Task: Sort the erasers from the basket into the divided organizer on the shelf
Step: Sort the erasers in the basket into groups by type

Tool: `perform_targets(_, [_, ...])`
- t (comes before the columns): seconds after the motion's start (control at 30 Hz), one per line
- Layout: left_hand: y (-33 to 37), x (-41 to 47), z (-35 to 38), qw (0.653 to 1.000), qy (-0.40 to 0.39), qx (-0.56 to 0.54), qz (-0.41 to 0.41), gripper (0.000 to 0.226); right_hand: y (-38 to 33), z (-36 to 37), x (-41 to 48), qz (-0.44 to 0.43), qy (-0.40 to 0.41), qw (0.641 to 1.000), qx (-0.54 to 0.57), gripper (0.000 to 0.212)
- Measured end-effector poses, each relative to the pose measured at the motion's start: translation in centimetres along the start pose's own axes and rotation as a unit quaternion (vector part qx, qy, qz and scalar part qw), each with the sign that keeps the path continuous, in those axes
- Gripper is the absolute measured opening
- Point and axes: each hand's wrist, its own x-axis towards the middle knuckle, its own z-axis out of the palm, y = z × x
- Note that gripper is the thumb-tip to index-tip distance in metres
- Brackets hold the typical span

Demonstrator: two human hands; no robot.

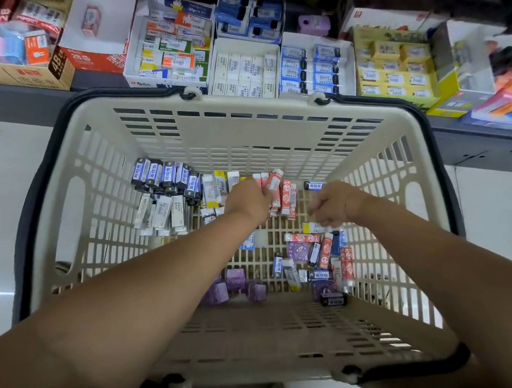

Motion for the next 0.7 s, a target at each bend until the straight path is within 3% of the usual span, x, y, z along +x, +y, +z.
perform_targets(0.13, [1.5, -1.1, -0.3, 0.996, 0.023, 0.083, 0.006, 0.034, 0.3, 1.9, -1.1, -0.037, -0.045, 0.972, -0.228, 0.036])
perform_targets(0.23, [2.1, -1.7, -0.7, 0.983, 0.056, 0.172, 0.019, 0.027, 1.3, 2.6, -1.2, -0.052, -0.073, 0.956, -0.28, 0.056])
perform_targets(0.33, [1.7, -2.9, 0.0, 0.957, 0.096, 0.244, 0.122, 0.022, 1.4, 2.7, -1.3, -0.071, -0.091, 0.929, -0.353, 0.052])
perform_targets(0.37, [1.3, -3.4, 0.5, 0.95, 0.072, 0.246, 0.177, 0.022, 1.3, 2.8, -1.2, -0.078, -0.091, 0.92, -0.372, 0.051])
perform_targets(0.43, [0.4, -4.4, 1.9, 0.931, -0.052, 0.242, 0.267, 0.023, 1.3, 2.9, -0.9, -0.086, -0.088, 0.907, -0.402, 0.05])
perform_targets(0.53, [-1.2, -4.3, 3.9, 0.891, -0.185, 0.281, 0.306, 0.03, 1.1, 2.9, -0.7, -0.092, -0.086, 0.887, -0.444, 0.047])
perform_targets(0.7, [-1.9, -3.2, 5.6, 0.892, -0.187, 0.304, 0.276, 0.038, 0.9, 3.1, -0.8, -0.112, -0.09, 0.869, -0.474, 0.041])
